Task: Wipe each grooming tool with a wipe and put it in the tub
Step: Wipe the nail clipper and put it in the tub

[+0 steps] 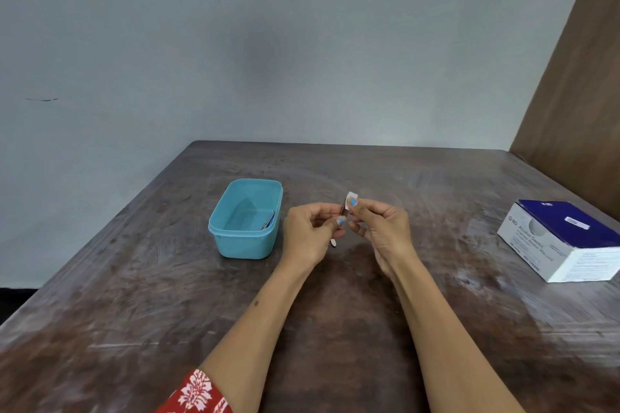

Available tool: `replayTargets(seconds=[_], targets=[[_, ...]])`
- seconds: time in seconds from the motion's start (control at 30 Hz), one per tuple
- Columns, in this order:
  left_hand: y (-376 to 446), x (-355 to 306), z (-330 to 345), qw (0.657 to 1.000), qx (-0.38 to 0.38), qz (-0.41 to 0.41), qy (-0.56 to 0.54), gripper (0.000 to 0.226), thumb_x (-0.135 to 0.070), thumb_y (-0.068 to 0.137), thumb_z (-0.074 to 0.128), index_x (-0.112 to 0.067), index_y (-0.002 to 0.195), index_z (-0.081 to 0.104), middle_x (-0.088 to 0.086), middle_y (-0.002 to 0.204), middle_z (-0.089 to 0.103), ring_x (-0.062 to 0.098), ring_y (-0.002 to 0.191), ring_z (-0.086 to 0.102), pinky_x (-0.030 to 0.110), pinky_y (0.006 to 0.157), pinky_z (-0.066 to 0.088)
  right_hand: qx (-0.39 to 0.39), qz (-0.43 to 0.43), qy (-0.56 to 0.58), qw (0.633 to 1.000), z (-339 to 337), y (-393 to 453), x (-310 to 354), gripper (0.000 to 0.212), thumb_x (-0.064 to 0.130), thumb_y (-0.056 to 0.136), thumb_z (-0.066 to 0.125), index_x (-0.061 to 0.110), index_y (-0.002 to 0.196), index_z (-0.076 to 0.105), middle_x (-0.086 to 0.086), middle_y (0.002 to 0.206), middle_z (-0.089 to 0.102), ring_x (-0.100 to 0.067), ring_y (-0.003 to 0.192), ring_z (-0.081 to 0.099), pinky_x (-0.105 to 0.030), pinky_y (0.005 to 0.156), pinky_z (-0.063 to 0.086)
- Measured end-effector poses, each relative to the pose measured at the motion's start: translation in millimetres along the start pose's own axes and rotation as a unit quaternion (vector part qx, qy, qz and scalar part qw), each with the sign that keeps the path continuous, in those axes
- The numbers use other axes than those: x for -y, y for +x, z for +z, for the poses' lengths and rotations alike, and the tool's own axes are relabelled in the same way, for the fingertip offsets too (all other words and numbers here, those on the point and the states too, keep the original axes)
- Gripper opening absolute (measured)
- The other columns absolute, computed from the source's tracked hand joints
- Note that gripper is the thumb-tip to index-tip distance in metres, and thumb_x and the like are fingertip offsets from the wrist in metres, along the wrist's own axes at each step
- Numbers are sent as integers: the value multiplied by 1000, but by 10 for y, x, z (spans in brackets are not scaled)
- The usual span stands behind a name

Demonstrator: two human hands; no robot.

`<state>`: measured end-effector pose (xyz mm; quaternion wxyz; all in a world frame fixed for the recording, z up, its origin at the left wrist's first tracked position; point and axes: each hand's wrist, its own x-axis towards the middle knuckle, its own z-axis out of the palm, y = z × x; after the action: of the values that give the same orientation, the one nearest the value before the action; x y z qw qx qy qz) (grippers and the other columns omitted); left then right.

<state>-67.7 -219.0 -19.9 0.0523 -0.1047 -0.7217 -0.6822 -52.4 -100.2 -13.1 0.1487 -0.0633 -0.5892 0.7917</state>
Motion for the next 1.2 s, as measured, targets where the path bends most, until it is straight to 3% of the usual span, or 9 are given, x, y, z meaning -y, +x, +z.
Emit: replayTargets(seconds=[0.17, 0.33, 0.57, 0.8, 1.2], targets=[[-13, -7, -9, 1000, 7, 4, 0, 20, 2, 83, 65, -4, 101, 69, 8, 89, 71, 15, 80, 70, 29, 71, 60, 47, 18, -15, 999, -14, -21, 23, 4, 11, 81, 69, 11, 79, 73, -2, 71, 72, -13, 70, 64, -25, 66, 54], [-11, -14, 7, 1000, 7, 4, -5, 21, 1, 82, 65, -3, 102, 69, 7, 89, 71, 15, 80, 70, 28, 71, 59, 17, 4, 4, 1000, 17, -12, -2, 5, 10, 81, 68, 9, 80, 73, -1, 71, 70, -11, 69, 61, -26, 70, 51], [-20, -3, 23, 1000, 7, 2, 6, 19, 2, 81, 66, -5, 98, 70, 9, 87, 71, 17, 78, 70, 31, 72, 60, 11, 9, 66, 998, -13, 14, 13, 11, 2, 86, 60, 4, 84, 70, 3, 62, 68, -4, 56, 59, -21, 63, 53], [-22, -23, -11, 1000, 5, 3, 4, 20, 0, 82, 66, -6, 101, 70, 4, 87, 71, 14, 81, 71, 29, 72, 59, 56, 24, 19, 998, -34, 3, 6, 6, 8, 80, 67, 6, 82, 72, -9, 74, 70, -14, 70, 64, -24, 68, 56], [-33, -50, -4, 1000, 3, -4, 27, 21, -1, 82, 66, -8, 102, 70, 4, 88, 71, 12, 77, 71, 32, 73, 60, 25, 3, 16, 1000, -17, 7, 3, 6, 7, 82, 67, 9, 79, 72, 2, 68, 71, -8, 68, 64, -25, 70, 54]])
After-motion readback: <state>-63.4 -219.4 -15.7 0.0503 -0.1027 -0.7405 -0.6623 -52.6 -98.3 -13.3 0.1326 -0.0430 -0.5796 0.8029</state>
